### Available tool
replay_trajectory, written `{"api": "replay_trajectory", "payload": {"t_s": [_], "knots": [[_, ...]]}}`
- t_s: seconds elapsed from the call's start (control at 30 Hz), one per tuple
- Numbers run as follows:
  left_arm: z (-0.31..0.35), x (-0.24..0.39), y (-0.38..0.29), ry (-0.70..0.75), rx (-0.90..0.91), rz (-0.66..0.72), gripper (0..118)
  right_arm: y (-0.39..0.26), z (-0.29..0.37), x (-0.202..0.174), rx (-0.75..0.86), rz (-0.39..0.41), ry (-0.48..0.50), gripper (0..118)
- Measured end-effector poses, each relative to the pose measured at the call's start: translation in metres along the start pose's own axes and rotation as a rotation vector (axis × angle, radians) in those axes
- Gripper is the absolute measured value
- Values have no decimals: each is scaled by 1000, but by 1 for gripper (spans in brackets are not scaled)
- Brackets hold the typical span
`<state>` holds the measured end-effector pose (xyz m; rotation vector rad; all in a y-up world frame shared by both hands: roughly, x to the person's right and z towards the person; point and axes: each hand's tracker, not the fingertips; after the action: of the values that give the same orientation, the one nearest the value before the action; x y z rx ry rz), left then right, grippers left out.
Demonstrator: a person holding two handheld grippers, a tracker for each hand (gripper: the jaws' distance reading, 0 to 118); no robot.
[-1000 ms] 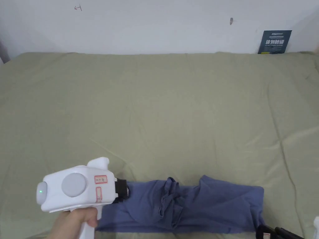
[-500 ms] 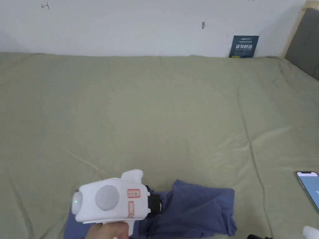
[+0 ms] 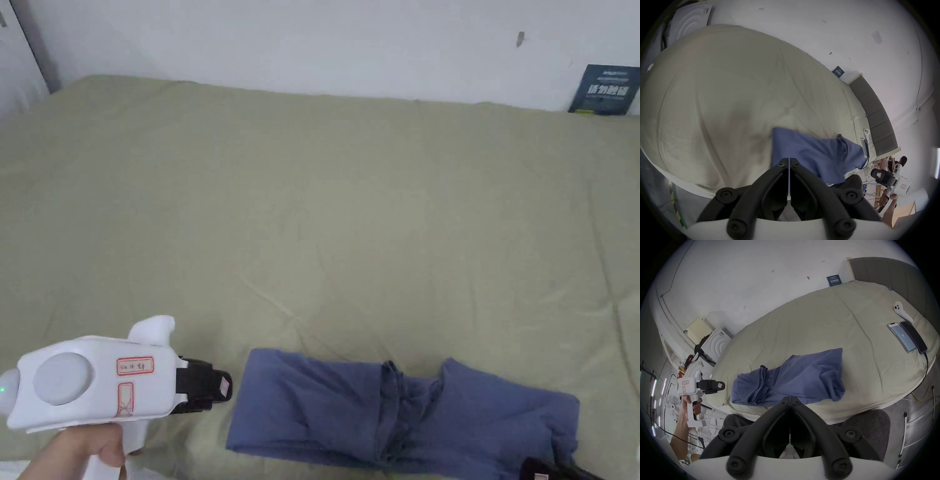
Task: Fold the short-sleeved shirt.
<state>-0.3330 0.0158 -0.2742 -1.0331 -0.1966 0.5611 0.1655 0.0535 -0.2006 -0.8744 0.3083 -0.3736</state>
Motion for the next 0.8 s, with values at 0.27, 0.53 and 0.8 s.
{"api": "replay_trajectory", "payload": {"t_s": [0.27,0.53,0.8], "knots": [[-37,-11,3,-206,-137,39,118,4,4,-22,-11,0,34,0],[-76,-22,13,-499,-163,76,118,4,3,-22,-12,-19,-8,0],[-78,-29,17,-368,-118,24,13,0,1,-21,-27,-32,-10,0]]}}
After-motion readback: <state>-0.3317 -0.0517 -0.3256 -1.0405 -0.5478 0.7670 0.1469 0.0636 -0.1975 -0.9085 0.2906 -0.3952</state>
